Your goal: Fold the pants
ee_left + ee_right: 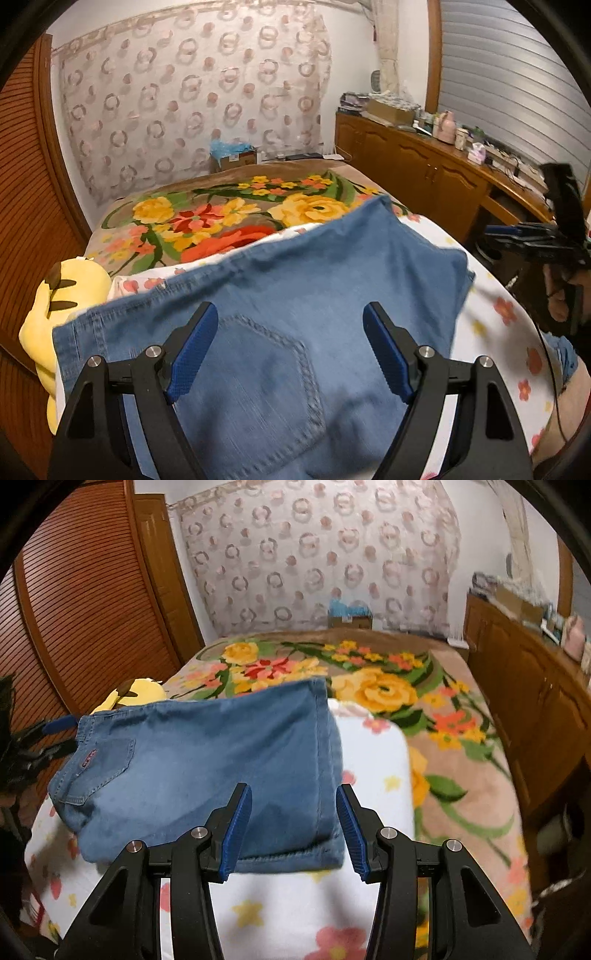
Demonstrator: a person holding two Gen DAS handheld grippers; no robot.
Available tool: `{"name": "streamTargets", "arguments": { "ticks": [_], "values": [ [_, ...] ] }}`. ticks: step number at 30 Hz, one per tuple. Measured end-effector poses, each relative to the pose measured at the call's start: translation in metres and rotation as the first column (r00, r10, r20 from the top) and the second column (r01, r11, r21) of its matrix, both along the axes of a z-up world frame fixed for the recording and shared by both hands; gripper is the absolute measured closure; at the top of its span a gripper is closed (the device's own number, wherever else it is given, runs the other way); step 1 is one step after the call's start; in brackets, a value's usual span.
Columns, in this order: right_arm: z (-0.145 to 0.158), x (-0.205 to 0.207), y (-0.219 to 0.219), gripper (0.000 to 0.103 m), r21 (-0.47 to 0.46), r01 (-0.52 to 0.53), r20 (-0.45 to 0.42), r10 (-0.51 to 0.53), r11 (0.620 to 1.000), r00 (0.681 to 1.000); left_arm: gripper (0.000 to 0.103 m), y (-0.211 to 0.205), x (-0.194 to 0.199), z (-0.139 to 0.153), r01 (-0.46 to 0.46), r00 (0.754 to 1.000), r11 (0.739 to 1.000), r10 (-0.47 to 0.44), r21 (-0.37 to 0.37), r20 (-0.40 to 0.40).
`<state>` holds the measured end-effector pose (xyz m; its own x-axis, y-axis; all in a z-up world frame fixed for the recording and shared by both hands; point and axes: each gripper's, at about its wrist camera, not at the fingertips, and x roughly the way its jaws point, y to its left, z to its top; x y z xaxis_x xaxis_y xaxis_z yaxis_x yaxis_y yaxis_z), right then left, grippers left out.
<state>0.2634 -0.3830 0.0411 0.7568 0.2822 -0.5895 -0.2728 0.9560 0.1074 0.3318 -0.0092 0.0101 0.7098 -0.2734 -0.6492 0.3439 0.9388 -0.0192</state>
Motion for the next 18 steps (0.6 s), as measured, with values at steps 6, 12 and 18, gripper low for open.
{"name": "streamTargets", "arguments": {
  "ticks": [6, 12, 18],
  "values": [
    [-0.02, 0.011, -0.004, 0.054, -0.006, 0.04, -0.046, -0.04, 0.999, 0.998, 0.022, -0.008, -0.023, -0.013, 0.015, 0.999, 1.0, -0.015, -0.007, -0.029],
    [-0.032, 0.025, -0.006, 0.054, -0.001, 0.055, -0.094, -0.055, 0.998, 0.994, 0.022, -0.024, -0.04, -0.026, 0.045, 0.998, 0.999, -0.044, 0.016, -0.048],
    [-0.02, 0.034, 0.013, 0.088, -0.007, 0.034, -0.088, -0.035, 0.999, 0.996, 0.022, -0.032, -0.044, -0.029, 0.052, 0.997, 0.998, -0.05, 0.024, -0.056]
  ]
}}
